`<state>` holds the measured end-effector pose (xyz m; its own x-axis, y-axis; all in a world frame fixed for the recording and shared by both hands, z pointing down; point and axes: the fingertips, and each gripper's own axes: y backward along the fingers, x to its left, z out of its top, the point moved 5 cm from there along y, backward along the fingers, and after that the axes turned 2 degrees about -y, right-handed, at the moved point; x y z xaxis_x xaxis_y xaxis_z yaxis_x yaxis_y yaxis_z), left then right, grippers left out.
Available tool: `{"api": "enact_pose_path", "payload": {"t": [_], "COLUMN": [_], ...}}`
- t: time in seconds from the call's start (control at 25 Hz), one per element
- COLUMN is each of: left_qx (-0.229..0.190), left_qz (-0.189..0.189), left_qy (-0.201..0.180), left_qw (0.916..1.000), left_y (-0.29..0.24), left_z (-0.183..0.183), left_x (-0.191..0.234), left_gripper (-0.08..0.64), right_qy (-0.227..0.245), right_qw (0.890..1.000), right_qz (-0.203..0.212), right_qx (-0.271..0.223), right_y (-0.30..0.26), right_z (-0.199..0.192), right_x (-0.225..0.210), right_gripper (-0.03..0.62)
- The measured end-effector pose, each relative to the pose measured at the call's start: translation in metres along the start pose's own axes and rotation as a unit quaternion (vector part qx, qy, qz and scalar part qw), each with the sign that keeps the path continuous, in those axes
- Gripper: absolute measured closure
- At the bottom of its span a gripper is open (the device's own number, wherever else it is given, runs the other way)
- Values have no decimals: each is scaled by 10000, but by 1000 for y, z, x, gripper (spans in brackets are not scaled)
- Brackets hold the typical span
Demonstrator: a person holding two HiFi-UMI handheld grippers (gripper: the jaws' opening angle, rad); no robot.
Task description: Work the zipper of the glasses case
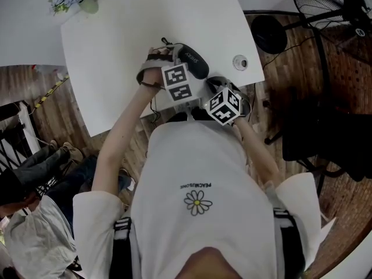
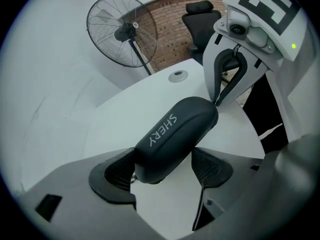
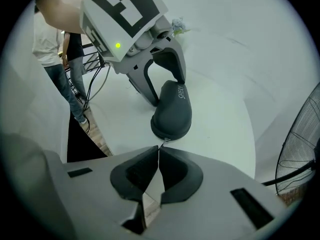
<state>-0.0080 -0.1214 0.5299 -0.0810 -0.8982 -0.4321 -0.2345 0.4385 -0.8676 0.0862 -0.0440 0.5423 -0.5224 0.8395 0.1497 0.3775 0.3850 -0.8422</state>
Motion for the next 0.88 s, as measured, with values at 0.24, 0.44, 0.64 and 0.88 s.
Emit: {"api": "enact_pose_path", "payload": {"t": [0.24,0.44,0.64,0.88], "left_qx": [-187,56,-48,-13], "left_qz": [94,244,189,326], "left_qy": [507,489,967,742], "left_qw": [9985,9985,9951,9967], "left_y": [-2,-3,-5,-6], "left_z": [3,6,12,9], "left_x": [5,2,10,8], "left_gripper": [195,196,201,213], "right_qy": [-608,-64,479,-755], "right_qw": [9980,9993,9957,9960], "right_qz": [-148,362,755,1], "right_qx": [-40,-91,-229,-470], "right_y": [6,12,11,11], "right_z": [-9,-2,18,-10], "right_x": [-28,-16,28,-27], "right_gripper": [584,584,586,485]}}
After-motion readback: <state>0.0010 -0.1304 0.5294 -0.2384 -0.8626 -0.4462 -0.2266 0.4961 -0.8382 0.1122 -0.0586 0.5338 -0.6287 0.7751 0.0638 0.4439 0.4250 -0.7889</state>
